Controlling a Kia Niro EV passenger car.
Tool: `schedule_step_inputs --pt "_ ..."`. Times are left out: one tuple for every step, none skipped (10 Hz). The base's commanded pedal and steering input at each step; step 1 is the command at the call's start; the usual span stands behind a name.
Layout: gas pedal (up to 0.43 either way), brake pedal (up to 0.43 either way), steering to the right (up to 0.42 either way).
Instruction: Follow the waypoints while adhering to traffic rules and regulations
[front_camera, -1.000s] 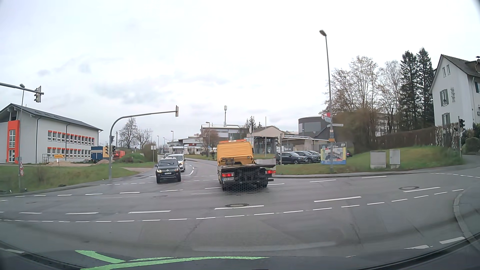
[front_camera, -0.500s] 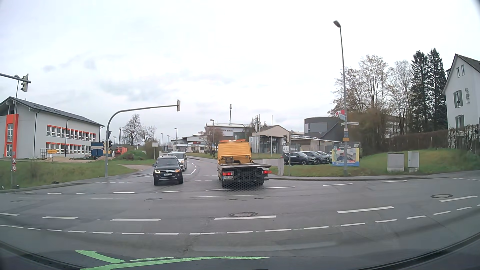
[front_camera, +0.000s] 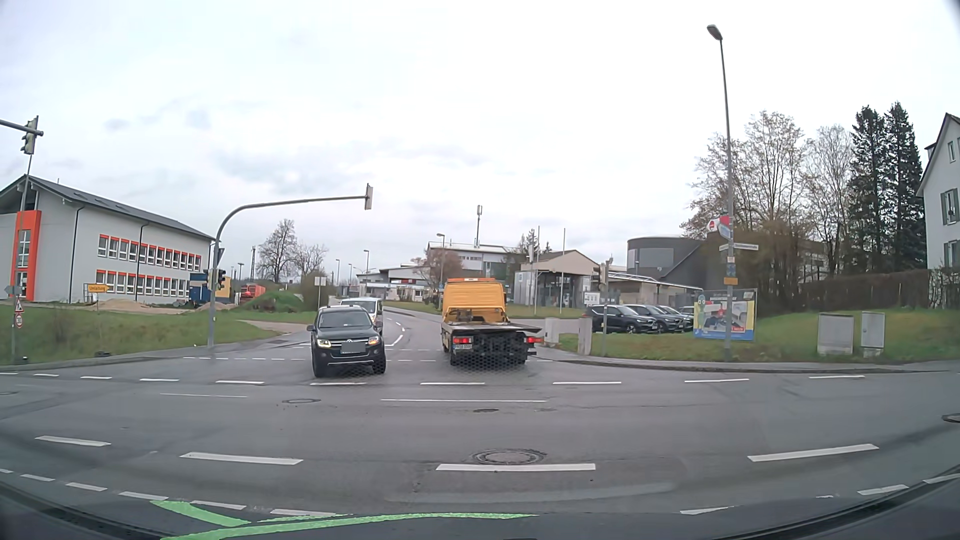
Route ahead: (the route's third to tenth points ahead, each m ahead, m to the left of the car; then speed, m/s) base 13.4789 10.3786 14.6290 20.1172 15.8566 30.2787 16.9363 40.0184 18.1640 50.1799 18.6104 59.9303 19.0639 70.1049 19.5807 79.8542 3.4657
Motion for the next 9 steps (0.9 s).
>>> schedule_step_inputs --pt "0.000 0.165 -0.076" --pt "0.000 0.171 -0.083" --pt "0.000 0.177 -0.083" --pt "0.000 0.183 -0.082" --pt "0.000 0.189 -0.083" --pt "0.000 0.207 -0.083" --pt "0.000 0.213 -0.084" --pt "0.000 0.226 -0.086" --pt "0.000 0.232 -0.093"
